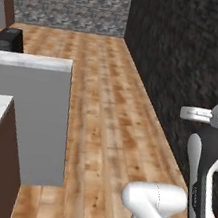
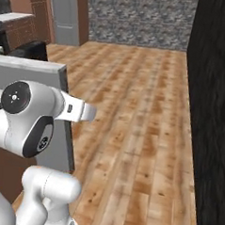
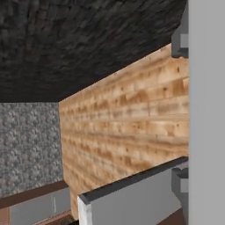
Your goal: Take the smaller bowl and place it next to the appetizer plate on the dining counter , and place the larger bowl next to the plate with cooked food.
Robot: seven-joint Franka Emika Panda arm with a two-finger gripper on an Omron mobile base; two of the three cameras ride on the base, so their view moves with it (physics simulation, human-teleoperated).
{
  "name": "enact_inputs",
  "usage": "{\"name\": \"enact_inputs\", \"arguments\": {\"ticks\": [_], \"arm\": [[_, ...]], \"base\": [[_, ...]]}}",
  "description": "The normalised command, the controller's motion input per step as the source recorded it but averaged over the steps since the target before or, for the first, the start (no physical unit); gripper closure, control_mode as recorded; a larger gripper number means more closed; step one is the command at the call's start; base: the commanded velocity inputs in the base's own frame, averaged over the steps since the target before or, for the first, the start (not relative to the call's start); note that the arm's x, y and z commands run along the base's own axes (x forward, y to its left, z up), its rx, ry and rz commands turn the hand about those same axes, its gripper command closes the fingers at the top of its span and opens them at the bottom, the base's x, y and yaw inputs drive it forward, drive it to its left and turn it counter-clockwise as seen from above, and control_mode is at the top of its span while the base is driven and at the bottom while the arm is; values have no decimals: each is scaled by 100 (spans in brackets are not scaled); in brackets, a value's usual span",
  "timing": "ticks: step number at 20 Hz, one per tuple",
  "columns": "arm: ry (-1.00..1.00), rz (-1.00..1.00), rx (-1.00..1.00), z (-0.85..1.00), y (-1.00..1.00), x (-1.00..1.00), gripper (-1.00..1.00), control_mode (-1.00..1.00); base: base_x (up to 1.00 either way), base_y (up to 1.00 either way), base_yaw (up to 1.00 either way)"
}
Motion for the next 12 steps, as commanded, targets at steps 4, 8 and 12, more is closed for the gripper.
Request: {"name": "enact_inputs", "arguments": {"ticks": [4,8,12], "arm": [[0,0,0,0,0,0,-100,100],[0,0,0,0,0,0,-100,100],[0,0,0,0,0,0,-100,100]], "base": [[100,0,0],[100,0,0],[100,-5,0]]}}
